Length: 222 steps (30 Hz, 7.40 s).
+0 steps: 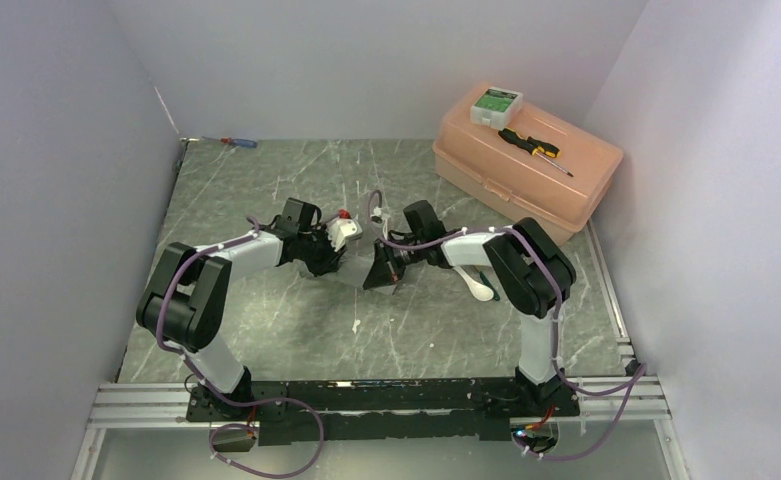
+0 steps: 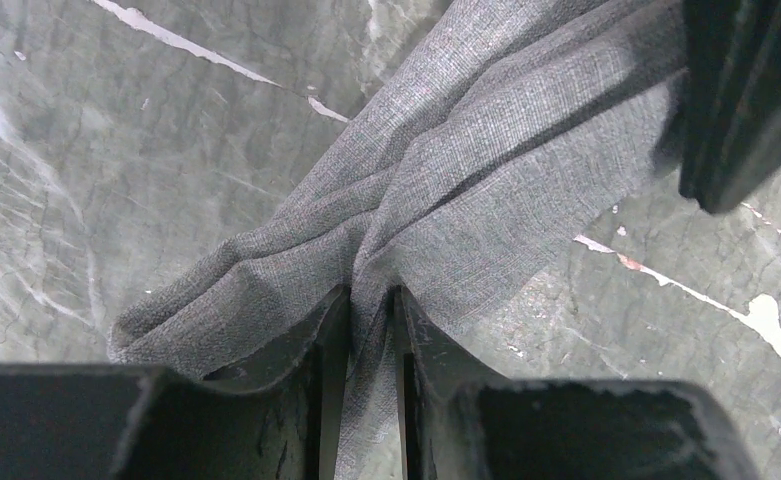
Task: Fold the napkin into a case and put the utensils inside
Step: Fold the 2/3-rectangle-folded napkin at the center of the board, then smooth out the smaller rectangle-folded napkin at the center of the board.
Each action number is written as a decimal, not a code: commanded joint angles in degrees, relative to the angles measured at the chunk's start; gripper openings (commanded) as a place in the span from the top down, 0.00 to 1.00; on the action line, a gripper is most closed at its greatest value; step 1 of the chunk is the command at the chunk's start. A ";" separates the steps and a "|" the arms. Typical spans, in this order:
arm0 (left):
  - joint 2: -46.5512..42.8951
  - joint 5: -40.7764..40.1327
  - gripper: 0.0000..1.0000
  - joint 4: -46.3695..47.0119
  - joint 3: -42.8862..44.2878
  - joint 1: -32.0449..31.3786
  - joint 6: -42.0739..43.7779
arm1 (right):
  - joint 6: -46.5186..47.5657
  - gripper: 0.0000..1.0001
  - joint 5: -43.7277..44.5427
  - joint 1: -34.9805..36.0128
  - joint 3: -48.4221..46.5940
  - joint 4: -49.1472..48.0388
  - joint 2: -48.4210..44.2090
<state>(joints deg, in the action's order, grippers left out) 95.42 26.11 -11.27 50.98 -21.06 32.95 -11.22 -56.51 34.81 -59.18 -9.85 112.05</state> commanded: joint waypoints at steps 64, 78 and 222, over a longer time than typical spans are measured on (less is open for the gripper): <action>-9.03 -6.31 0.53 -15.70 14.81 1.86 -9.42 | -4.45 1.00 7.74 -0.48 -10.35 8.89 9.28; -12.48 -0.43 0.52 -7.80 2.96 9.63 3.02 | -11.05 1.00 9.99 2.79 -20.05 9.39 11.03; 4.30 -2.37 0.97 -9.53 13.72 7.99 7.95 | -11.10 1.00 0.93 2.50 -33.32 3.10 17.23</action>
<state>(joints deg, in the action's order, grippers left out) 99.26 23.90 -22.81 63.05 -13.67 47.99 -22.22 -53.39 38.06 -93.71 -3.29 134.15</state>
